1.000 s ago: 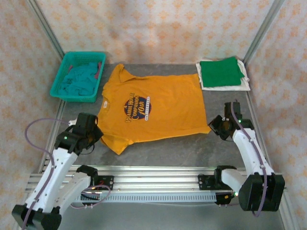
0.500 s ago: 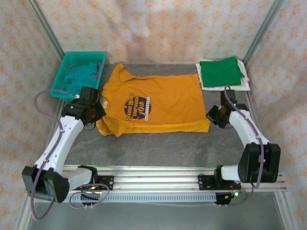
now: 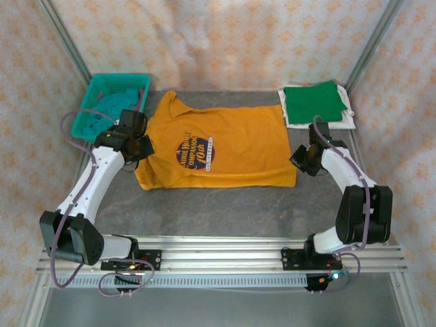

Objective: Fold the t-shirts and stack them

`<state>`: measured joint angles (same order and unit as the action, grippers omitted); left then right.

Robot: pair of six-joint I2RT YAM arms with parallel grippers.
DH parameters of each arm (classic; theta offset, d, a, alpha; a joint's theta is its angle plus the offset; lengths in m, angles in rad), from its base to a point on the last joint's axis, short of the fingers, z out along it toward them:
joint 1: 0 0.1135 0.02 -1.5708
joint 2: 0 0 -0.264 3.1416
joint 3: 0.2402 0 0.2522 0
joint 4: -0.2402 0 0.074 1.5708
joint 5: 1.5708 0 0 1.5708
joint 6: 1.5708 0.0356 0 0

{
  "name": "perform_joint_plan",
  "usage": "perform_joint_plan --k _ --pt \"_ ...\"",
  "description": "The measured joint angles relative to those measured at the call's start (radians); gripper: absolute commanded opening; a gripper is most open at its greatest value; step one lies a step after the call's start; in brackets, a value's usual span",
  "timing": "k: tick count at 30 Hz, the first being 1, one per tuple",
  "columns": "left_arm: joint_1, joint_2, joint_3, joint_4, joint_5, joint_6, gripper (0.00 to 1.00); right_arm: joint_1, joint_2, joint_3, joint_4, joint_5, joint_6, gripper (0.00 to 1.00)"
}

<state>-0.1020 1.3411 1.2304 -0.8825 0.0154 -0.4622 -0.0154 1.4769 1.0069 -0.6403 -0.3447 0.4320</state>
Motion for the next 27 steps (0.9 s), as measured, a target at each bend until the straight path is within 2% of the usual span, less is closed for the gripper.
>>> perform_joint_plan --k 14,22,27 --pt "0.005 0.187 0.104 0.045 -0.032 0.027 0.00 0.000 0.138 0.052 0.065 -0.001 0.000 0.00" --pt "0.006 0.230 0.147 0.056 -0.051 0.042 0.00 0.004 0.172 0.111 0.084 0.000 0.001 0.00" --pt "0.006 0.296 0.236 0.061 -0.051 0.046 0.00 0.004 0.222 0.162 0.094 -0.001 0.001 0.00"
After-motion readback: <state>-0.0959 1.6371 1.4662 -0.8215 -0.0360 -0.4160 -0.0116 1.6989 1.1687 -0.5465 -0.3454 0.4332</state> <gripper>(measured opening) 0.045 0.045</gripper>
